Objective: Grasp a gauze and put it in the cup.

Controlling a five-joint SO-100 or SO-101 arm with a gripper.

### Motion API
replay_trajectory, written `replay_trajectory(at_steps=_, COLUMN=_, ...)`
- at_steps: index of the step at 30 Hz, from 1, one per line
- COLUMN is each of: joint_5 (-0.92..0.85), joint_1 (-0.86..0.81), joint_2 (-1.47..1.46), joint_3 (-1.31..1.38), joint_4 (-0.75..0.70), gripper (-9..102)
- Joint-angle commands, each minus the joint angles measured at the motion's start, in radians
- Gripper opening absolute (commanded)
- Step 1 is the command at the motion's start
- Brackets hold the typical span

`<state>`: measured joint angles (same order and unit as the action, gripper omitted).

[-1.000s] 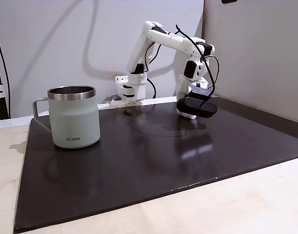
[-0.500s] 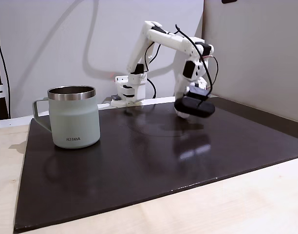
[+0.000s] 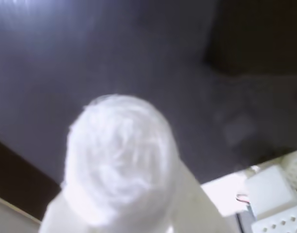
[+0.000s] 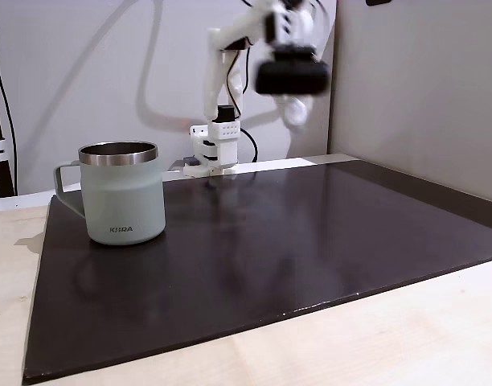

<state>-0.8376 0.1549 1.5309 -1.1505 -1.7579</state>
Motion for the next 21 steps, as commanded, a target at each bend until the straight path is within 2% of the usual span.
replay_trajectory(at_steps=1, joint_5=-0.002, joint_1=-0.19, joint_2=0.089, joint_3=0.129, joint_4=-0.003, gripper=0)
replay_trajectory(at_steps=10, joint_5=0.032, joint_1=-0.584, joint_2=0.021, joint_3=0.37, joint_4=0.064, gripper=0)
replay_trajectory(at_steps=21, joint_5=-0.044, joint_1=-0.833, joint_2=-0.307, joint_3=0.676, joint_4=0.018, gripper=0)
